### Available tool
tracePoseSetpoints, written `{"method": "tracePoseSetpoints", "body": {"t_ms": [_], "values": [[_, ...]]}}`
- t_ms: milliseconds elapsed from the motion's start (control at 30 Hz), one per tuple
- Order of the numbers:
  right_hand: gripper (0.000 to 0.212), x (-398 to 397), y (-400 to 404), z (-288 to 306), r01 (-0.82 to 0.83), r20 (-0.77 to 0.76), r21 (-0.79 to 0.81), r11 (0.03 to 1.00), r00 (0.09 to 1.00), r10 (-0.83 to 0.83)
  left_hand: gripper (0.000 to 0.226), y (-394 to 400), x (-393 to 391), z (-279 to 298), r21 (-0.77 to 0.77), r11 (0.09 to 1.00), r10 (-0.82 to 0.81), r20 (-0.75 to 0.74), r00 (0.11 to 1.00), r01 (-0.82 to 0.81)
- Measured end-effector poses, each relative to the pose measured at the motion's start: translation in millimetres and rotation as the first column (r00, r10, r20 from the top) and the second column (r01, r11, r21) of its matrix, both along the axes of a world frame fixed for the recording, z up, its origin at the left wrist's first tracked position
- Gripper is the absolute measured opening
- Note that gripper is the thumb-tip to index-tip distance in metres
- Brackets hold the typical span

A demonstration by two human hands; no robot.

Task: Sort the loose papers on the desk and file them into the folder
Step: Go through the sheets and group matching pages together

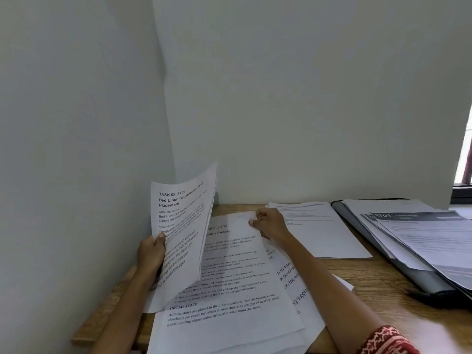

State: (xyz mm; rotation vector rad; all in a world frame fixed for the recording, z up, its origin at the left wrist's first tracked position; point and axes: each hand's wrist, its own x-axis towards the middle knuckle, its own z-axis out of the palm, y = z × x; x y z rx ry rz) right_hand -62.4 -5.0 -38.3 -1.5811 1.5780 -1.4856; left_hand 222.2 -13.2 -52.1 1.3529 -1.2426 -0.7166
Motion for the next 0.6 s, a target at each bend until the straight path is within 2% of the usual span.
{"method": "tracePoseSetpoints", "body": {"t_ms": [133,267,600], "values": [[0.013,-6,2,3,-0.026,0.164,-0.109,0.994,0.986,0.044,0.036,2,0,0,-0.079,0.994,0.092,0.157,0.983,-0.081],[0.012,-13,-4,-3,-0.002,0.274,-0.128,0.992,0.961,0.037,0.039,-2,3,-6,-0.113,0.986,0.147,0.273,0.951,-0.120],[0.020,-17,-12,-7,0.045,0.364,-0.116,0.992,0.931,0.001,0.035,-3,4,-7,-0.172,0.977,0.175,0.329,0.928,-0.123]]}}
